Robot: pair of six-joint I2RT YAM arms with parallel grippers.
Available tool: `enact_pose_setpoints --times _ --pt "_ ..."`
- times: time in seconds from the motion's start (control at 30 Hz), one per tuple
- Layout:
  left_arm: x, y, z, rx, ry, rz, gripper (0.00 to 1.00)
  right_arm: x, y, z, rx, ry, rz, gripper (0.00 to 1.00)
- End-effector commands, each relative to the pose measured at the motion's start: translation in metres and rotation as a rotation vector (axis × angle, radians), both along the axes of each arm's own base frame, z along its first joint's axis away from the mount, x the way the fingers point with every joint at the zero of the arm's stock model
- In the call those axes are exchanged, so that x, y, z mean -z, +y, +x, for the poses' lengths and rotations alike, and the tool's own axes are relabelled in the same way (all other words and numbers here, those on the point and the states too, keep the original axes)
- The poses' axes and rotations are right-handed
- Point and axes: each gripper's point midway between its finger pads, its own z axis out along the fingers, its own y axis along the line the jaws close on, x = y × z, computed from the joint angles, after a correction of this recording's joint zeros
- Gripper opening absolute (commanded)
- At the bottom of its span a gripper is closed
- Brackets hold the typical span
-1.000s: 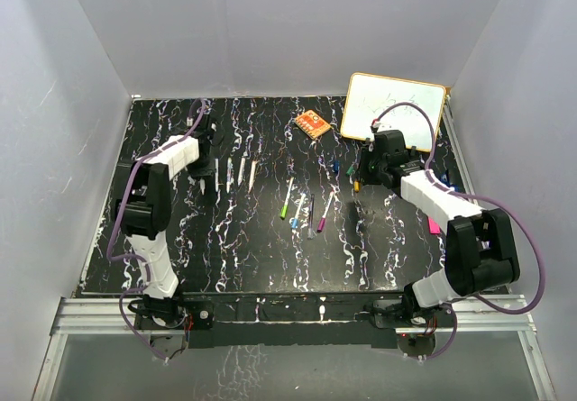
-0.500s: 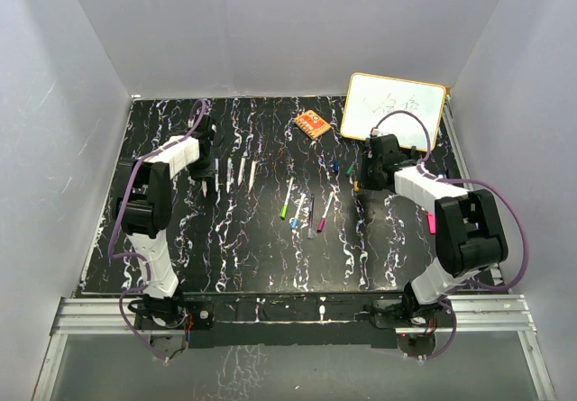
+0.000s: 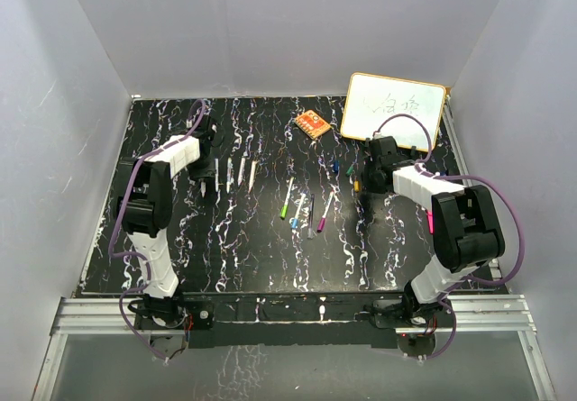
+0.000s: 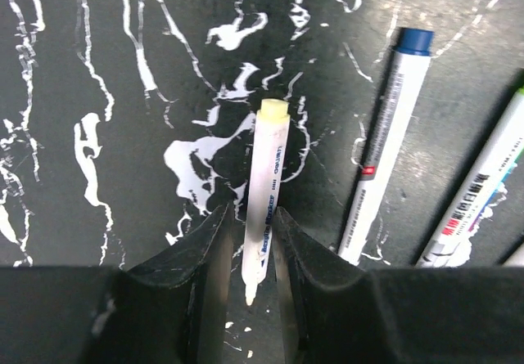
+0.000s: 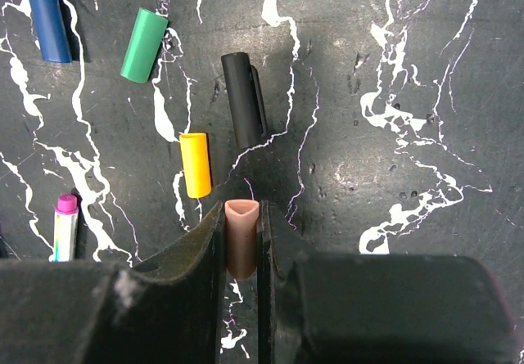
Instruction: Open the pen caps
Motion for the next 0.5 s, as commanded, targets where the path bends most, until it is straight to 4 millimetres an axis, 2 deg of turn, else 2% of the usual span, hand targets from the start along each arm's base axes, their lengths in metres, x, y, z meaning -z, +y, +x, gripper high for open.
enact_pose_setpoints --times 0.0,0.17,0.27,0.33,0.47 --pt "-0.035 0.019 0.003 -0.080 -0.082 0.072 0.25 -0.010 -0.003 0.014 0.023 -0.041 -0.015 0.03" --pt "-0.085 0.033 0.004 -0.156 -0.243 0.115 0.29 -0.008 -0.004 0.015 0.025 -0.036 -0.018 0.09" --pt "-0.112 0.035 0.003 -0.172 -0.331 0.102 0.32 -0.004 -0.005 0.013 0.025 -0.024 -0.021 0.10" --pt "-0.125 0.029 0.002 -0.154 -0.369 0.058 0.33 -0.002 -0.004 0.012 0.024 -0.018 -0.022 0.13" --pt "-0.143 -0.003 0.003 -0.057 -0.409 -0.091 0.35 0.002 -0.004 0.010 0.022 -0.006 -0.021 0.23"
